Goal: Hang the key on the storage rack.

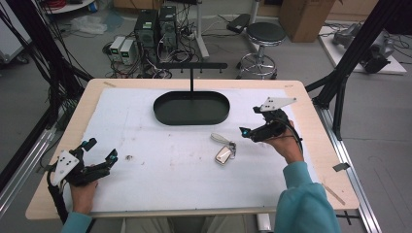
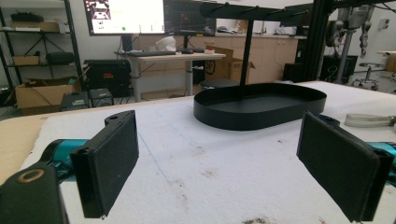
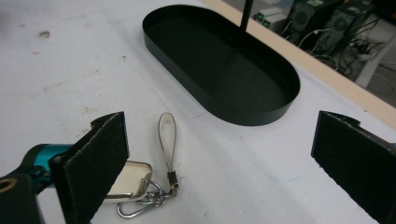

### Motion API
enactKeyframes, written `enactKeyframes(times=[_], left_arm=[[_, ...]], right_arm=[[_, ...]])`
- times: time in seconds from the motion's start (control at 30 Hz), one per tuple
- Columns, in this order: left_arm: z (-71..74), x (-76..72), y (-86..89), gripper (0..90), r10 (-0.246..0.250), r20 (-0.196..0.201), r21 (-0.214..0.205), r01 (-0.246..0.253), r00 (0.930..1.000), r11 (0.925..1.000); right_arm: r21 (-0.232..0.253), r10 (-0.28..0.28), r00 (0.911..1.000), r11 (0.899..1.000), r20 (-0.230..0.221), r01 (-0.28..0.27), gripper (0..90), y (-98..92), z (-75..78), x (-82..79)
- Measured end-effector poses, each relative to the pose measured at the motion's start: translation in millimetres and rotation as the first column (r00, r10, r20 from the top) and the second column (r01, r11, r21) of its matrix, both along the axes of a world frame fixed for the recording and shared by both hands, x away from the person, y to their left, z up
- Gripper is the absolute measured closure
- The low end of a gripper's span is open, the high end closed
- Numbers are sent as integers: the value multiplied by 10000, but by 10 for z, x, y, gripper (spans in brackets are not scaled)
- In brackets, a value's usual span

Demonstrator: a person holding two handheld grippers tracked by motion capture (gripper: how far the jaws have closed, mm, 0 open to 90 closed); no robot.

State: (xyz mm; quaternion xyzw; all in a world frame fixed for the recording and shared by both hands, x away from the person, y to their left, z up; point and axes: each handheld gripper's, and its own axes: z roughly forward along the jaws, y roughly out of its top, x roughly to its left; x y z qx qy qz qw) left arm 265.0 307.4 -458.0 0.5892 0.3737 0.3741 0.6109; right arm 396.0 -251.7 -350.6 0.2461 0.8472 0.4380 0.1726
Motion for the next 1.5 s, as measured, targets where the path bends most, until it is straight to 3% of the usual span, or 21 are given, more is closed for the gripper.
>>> enactKeyframes(times=[0.2, 0.5, 0.67, 0.83, 1.0, 1.4, 1.5], left_arm=[[0, 0, -1, 132, 5, 11, 0, -5, 10000, 10000], [0, 0, 0, 132, 4, 1, 5, -4, 10000, 10000], [0, 0, -1, 132, 10, 12, 0, -10, 10000, 10000], [0, 0, 0, 132, 4, -2, 10, -4, 10000, 10000], [0, 0, -1, 132, 11, 8, 0, -11, 10000, 10000], [1, 1, 4, 132, 7, -14, 20, -7, 10000, 10000], [0, 1, 4, 132, 11, -12, 15, -11, 10000, 10000]], right_arm=[[-1012, 531, 9976, 9932, -441, -573, 36, 173, 6, 118], [-1757, 863, 9904, 9789, -1082, -1045, 53, 337, -71, 230], [-2276, 1009, 9811, 9640, -1653, -1375, 116, 423, -192, 295], [-2465, 989, 9794, 9588, -1762, -1412, 124, 460, -236, 327], [-2681, 1052, 9760, 9509, -1908, -1549, 203, 494, -283, 358], [-3495, 1061, 9609, 9166, -2558, -1943, 440, 578, -400, 401], [-3509, 1078, 9568, 9143, -2701, -2021, 471, 592, -417, 408]])
